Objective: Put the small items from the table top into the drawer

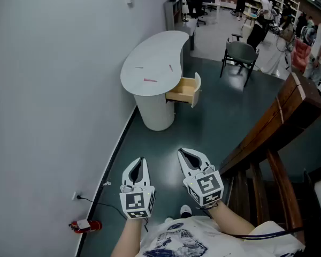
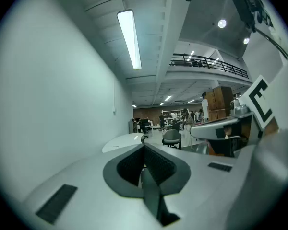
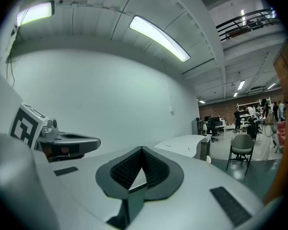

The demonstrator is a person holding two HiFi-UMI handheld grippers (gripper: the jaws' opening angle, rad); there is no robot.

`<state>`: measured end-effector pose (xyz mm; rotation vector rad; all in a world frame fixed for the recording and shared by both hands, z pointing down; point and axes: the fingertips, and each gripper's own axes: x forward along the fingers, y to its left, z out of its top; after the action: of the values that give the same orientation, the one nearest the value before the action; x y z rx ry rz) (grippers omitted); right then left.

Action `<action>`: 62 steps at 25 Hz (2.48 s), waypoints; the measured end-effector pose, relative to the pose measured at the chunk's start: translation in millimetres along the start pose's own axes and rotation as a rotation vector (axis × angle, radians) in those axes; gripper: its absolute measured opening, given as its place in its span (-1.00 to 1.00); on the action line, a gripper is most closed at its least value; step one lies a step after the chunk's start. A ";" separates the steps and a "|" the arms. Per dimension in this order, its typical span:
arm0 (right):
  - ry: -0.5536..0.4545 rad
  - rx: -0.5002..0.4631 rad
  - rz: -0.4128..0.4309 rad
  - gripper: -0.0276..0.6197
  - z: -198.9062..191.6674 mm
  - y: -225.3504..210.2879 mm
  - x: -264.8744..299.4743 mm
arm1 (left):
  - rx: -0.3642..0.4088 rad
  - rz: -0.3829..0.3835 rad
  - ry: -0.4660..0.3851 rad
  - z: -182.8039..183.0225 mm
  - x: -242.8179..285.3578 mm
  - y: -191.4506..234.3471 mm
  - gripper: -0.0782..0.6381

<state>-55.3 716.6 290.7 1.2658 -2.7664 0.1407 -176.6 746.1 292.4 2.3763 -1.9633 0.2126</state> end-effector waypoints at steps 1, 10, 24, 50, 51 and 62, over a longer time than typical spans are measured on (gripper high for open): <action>0.001 0.001 0.003 -0.85 -0.1 -0.2 0.9 | -0.001 -0.001 0.001 0.4 1.0 -0.2 -0.69; 0.000 0.011 0.008 -0.85 -4.0 -13.0 4.4 | -0.004 0.005 0.022 -6.1 11.3 -5.4 -0.69; 0.047 0.058 0.014 -0.85 -25.2 -38.7 12.6 | -0.031 0.018 0.058 -23.8 29.2 -12.7 -0.69; 0.129 0.116 -0.026 -0.85 -21.3 -142.8 256.0 | -0.039 -0.048 0.094 -12.1 274.5 112.1 -0.69; 0.131 0.118 -0.026 -0.85 -19.1 -145.8 269.9 | -0.039 -0.050 0.096 -10.3 285.9 120.4 -0.69; 0.118 0.126 -0.040 -0.85 8.5 -170.1 391.5 | -0.031 -0.076 0.086 10.2 381.3 201.0 -0.69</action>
<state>-181.6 311.6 338.9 1.2945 -2.6675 0.3787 -302.9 335.2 325.7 2.3751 -1.8221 0.2746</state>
